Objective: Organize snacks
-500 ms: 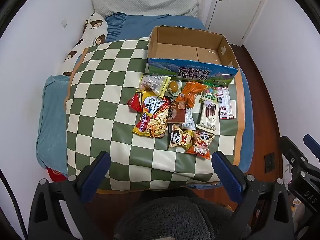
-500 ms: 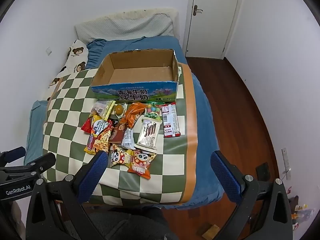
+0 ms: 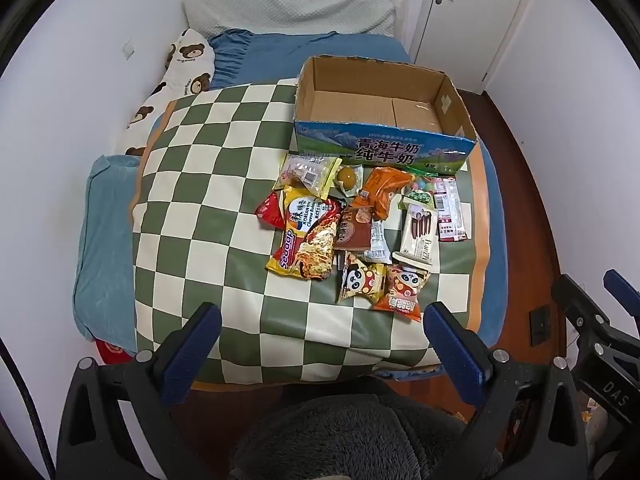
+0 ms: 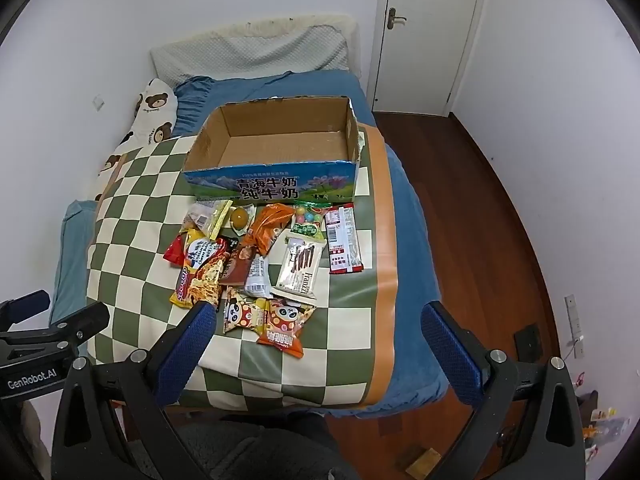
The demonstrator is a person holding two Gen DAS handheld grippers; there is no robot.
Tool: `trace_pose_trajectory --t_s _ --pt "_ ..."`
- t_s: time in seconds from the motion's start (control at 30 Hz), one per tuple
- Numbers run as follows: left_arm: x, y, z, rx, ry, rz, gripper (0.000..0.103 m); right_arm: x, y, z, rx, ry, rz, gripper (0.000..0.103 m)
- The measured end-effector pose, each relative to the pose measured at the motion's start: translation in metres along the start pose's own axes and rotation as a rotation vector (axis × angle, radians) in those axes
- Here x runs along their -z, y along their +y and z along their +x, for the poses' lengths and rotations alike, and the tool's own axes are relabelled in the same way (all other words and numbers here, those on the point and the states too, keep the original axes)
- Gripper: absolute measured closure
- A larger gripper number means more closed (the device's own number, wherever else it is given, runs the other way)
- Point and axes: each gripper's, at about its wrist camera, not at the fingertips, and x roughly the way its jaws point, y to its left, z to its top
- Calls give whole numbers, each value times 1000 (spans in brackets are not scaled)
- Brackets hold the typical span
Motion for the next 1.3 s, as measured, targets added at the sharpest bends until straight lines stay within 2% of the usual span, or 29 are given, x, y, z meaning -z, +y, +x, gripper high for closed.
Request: trace_pose_trajectory --t_s 1.3 --pt "-13 1 -14 2 -26 9 0 -5 2 -3 -3 -26 8 0"
